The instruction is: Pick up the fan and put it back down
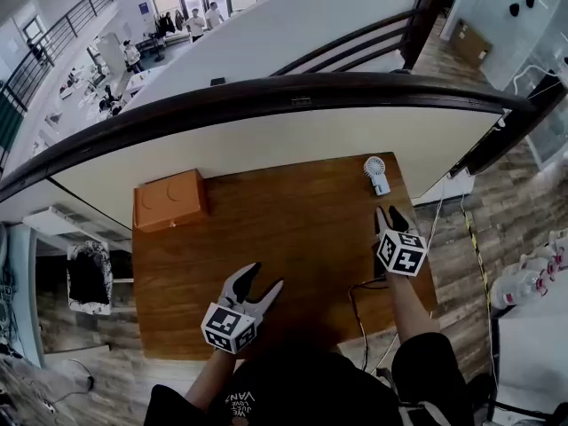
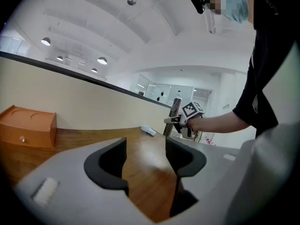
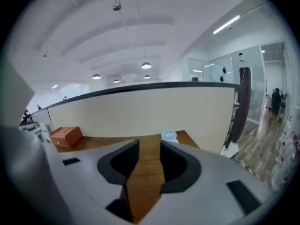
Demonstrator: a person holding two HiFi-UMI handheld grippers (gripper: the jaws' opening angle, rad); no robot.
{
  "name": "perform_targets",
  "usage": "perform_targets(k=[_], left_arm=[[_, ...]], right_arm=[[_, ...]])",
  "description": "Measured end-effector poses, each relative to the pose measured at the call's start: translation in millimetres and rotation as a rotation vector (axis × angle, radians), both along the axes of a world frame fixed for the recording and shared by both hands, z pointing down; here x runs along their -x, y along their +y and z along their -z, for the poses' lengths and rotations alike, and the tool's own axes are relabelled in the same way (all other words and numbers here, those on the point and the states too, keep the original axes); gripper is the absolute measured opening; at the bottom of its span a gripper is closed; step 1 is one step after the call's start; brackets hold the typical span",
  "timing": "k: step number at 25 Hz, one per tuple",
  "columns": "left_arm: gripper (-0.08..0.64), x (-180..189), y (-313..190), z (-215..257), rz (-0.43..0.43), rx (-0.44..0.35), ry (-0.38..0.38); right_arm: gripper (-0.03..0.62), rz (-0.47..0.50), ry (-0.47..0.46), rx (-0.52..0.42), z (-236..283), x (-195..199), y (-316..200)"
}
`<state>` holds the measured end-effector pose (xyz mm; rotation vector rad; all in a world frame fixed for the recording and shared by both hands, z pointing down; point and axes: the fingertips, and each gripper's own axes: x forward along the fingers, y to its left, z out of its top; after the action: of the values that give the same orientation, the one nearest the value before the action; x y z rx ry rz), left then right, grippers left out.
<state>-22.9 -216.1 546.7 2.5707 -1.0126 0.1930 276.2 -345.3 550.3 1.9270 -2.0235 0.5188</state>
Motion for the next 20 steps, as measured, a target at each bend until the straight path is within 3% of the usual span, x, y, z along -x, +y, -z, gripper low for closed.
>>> perform_targets(k=[5, 13, 20], left_arm=[[0.249, 15.4, 10.6, 16.6, -0.035, -0.049, 0.024], [0.241, 37.6, 34.4, 26.9, -0.117, -0.08, 0.028], [0.185, 49.3, 60.1, 32.0, -0.194, -0.112, 0.035]], right_arm=[[0.06, -0.024, -0.045, -0.094, 24.6, 39.9, 54.2], [0.021, -0.044, -0.093, -0.153, 45.0, 96.1, 134.2], [0.014, -0.06, -0.095, -0.181, 55.0, 133.4, 189.8]])
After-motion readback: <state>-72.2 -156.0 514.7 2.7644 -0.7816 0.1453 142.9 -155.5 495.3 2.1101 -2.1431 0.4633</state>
